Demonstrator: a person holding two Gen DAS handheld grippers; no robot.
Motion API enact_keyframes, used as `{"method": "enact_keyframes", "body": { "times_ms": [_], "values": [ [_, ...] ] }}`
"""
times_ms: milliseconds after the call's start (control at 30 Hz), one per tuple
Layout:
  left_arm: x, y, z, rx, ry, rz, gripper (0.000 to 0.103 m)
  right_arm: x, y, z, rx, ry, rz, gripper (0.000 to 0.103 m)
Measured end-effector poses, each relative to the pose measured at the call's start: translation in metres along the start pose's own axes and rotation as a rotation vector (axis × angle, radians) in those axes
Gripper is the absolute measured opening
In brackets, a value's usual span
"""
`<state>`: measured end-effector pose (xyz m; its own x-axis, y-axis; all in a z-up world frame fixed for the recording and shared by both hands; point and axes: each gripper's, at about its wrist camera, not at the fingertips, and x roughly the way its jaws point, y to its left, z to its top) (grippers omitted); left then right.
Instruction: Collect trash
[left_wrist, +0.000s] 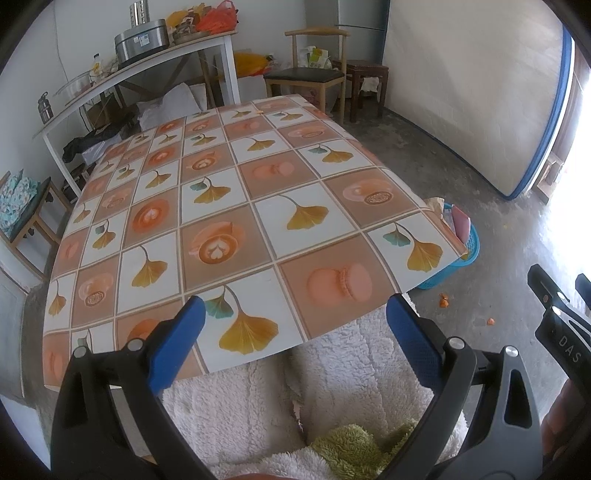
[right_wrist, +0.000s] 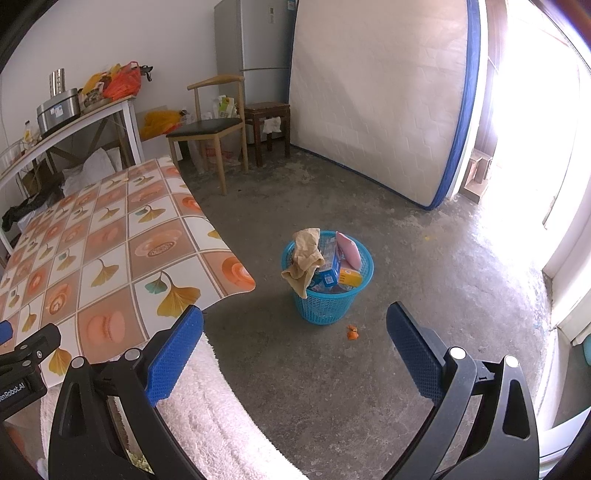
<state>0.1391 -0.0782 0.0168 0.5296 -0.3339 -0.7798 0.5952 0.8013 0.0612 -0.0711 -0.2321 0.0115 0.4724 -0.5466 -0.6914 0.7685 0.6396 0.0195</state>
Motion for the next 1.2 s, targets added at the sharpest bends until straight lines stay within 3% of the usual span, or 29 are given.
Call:
{"method": "enact_keyframes", "body": {
  "times_ms": [1200],
  "values": [
    [0.0004,0.0038,0.0002,-0.006,0.001,-0.003,0.094,-0.0008,0.005,-0.0005,-0.005,-0.003,-0.004,0.097]
  ]
}}
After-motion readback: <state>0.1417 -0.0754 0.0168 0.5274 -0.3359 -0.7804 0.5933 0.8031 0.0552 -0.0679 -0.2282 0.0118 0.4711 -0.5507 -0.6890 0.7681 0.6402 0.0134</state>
